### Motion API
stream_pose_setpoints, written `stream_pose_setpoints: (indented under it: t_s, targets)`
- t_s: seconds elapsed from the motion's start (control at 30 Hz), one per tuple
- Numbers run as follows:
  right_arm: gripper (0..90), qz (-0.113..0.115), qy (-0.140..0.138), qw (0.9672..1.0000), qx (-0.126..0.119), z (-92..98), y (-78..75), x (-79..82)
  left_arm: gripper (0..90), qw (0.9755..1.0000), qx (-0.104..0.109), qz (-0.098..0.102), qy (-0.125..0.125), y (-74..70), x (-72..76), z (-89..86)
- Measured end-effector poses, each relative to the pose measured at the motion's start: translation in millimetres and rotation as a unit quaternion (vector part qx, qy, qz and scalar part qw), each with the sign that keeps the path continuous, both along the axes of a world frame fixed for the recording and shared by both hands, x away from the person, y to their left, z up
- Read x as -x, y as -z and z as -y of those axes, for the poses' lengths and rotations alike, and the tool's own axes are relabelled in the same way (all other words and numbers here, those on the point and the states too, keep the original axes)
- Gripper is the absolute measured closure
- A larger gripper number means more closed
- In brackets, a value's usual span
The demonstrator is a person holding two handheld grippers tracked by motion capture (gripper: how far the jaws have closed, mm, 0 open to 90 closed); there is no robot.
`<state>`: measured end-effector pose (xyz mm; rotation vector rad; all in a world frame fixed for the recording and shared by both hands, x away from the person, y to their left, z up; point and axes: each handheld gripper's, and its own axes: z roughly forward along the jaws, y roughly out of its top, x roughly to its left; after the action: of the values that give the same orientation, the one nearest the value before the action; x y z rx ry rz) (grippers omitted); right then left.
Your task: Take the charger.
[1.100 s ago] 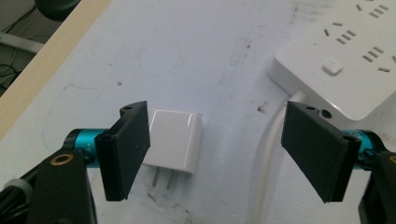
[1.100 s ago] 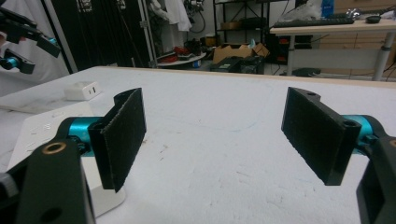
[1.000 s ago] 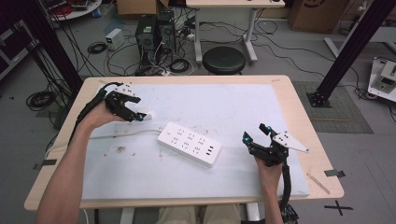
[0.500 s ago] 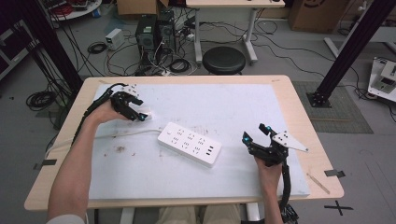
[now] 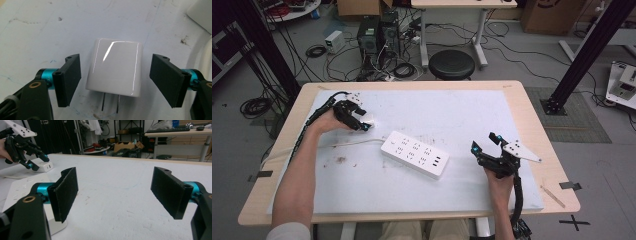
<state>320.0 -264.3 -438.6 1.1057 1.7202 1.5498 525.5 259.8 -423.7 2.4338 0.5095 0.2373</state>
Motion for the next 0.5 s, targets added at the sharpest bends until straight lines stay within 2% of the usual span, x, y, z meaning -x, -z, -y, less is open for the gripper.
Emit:
stream_pose_setpoints:
  t_s: [0.17,0.5]
  targets:
    - [22.4,0.001,0.000,1.0000,-0.001,0.2,0.0,0.0,29.3,0.9999,-0.010,-0.008,-0.004,4.1,-2.0,1.2]
    - [22.3,0.000,0.001,1.0000,0.001,-0.2,0.1,0.0,35.4,0.9999,-0.012,-0.008,0.000,7.3,-2.7,4.1]
